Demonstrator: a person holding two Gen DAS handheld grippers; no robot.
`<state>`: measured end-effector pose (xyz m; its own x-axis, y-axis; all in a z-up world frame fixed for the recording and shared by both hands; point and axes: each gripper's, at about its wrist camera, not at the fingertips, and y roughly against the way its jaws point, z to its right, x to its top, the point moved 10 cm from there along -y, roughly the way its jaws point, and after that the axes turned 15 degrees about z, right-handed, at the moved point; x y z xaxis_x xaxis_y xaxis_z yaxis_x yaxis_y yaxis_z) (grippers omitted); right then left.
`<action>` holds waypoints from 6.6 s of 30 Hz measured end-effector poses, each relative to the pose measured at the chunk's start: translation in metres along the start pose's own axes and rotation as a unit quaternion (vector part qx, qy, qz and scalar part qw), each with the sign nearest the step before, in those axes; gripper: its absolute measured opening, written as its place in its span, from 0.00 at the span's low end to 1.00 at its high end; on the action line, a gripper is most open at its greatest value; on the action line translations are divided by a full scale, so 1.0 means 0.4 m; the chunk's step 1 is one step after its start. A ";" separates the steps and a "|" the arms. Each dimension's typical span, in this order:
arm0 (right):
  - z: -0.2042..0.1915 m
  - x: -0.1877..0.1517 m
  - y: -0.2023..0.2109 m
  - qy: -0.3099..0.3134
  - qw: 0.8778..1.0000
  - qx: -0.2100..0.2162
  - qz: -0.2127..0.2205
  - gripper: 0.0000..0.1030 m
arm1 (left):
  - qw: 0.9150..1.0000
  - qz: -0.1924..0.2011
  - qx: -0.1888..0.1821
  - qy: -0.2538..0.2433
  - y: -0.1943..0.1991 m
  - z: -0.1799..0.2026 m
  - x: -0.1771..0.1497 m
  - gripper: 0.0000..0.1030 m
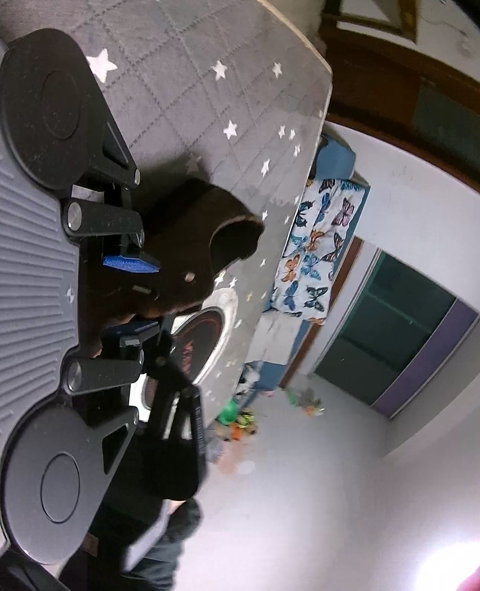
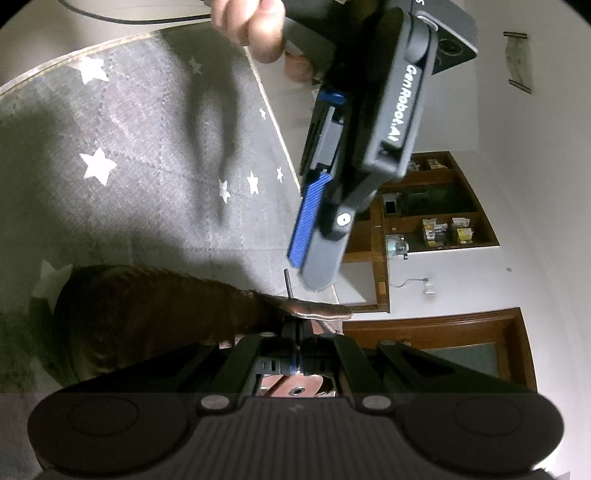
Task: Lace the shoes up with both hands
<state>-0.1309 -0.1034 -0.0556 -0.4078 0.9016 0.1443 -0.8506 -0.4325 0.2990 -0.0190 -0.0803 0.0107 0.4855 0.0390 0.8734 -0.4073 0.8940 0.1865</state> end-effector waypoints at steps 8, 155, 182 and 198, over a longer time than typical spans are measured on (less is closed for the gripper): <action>0.001 0.001 0.018 -0.002 1.000 -0.006 0.002 0.01 | 0.999 -0.020 0.014 -0.039 -0.025 0.006 -0.036 0.21; 0.059 -0.174 0.271 -0.647 0.749 -0.023 -0.140 0.37 | 0.760 0.212 0.561 -0.250 0.420 -0.036 0.192 0.02; 0.071 -0.190 0.294 -0.646 0.750 -0.030 -0.136 0.37 | 0.727 0.213 0.602 -0.253 0.556 -0.036 0.188 0.02; 0.077 -0.210 0.288 -0.649 0.747 -0.033 -0.142 0.37 | 0.736 0.178 0.609 -0.235 0.556 -0.096 0.155 0.02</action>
<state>-0.1845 -0.2289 -0.0043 0.4203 0.1783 0.8897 -0.8738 -0.1849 0.4498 -0.0500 0.1382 0.0889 -0.0239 -0.2408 0.9703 -0.9745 -0.2110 -0.0764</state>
